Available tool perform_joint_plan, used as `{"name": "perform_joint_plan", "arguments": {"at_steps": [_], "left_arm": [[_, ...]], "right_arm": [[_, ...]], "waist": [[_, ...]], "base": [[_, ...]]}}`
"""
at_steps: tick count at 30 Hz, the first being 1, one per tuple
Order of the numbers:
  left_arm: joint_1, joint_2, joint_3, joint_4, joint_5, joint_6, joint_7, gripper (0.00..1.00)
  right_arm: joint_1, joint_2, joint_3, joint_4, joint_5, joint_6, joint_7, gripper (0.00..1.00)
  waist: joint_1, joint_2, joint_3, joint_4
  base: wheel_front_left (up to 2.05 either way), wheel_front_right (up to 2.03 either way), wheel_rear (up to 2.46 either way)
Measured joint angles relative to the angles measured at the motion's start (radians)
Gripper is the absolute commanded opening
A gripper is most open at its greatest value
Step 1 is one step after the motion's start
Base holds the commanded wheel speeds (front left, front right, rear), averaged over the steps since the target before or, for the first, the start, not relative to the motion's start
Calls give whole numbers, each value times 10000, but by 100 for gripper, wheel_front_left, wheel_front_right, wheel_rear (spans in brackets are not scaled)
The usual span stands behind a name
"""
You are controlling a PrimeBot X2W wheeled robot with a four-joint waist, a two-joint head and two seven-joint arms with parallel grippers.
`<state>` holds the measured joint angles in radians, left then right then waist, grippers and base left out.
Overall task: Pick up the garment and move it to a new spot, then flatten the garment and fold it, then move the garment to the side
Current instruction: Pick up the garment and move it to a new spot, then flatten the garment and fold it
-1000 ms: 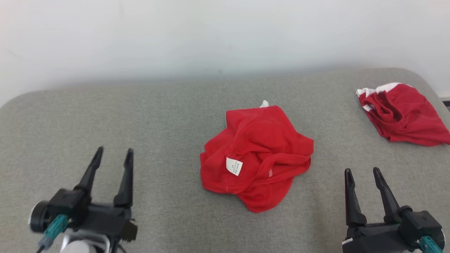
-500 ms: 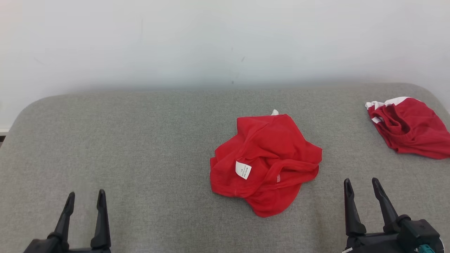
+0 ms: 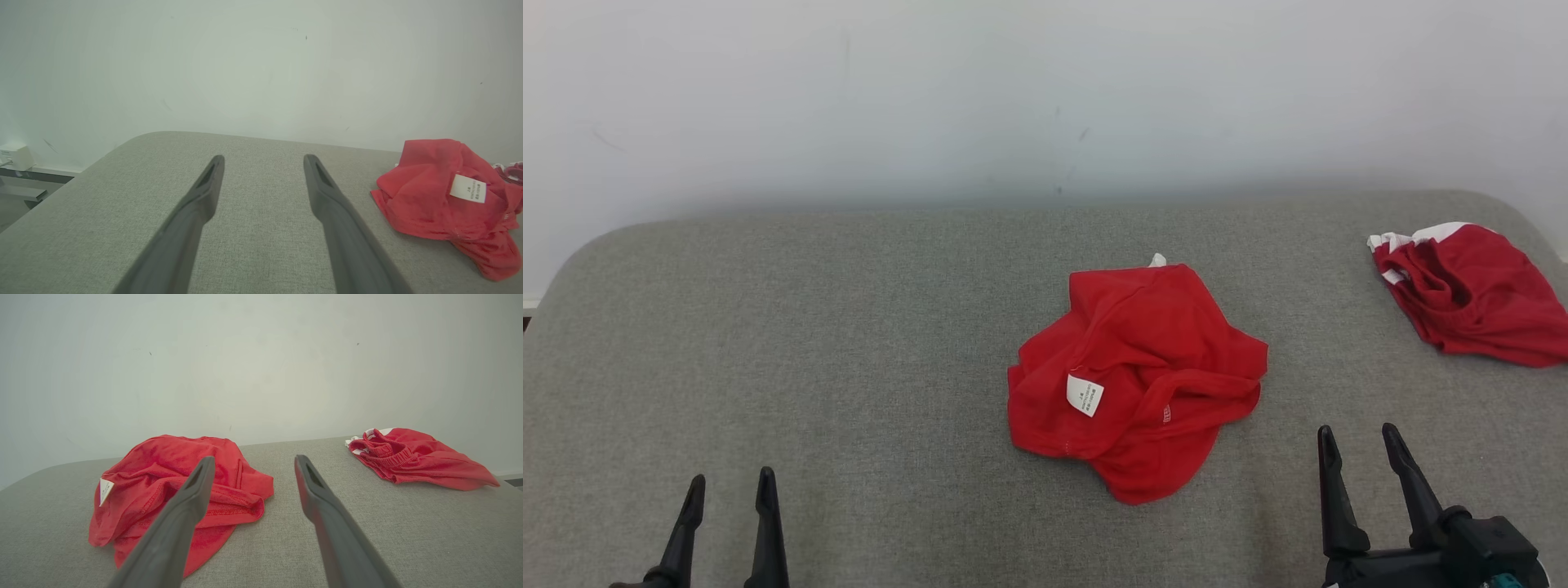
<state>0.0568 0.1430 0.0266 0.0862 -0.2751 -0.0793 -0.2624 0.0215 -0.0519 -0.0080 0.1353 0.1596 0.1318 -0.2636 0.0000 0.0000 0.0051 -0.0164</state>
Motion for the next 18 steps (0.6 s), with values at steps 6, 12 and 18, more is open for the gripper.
{"name": "perform_joint_plan", "arguments": {"at_steps": [6,12,18], "left_arm": [[-2,-123,180,92,136,-171,0,100],[-7,-240,313,148,290,-263,0,100],[-8,-330,408,213,368,-351,0,100]], "right_arm": [[0,0,6,40,2,0,0,100],[0,2,25,63,2,0,0,100],[0,2,25,79,15,0,2,100]], "waist": [[0,1,-13,27],[0,0,-20,31],[0,0,-7,14]], "base": [[0,0,0],[0,0,0],[0,0,0]]}}
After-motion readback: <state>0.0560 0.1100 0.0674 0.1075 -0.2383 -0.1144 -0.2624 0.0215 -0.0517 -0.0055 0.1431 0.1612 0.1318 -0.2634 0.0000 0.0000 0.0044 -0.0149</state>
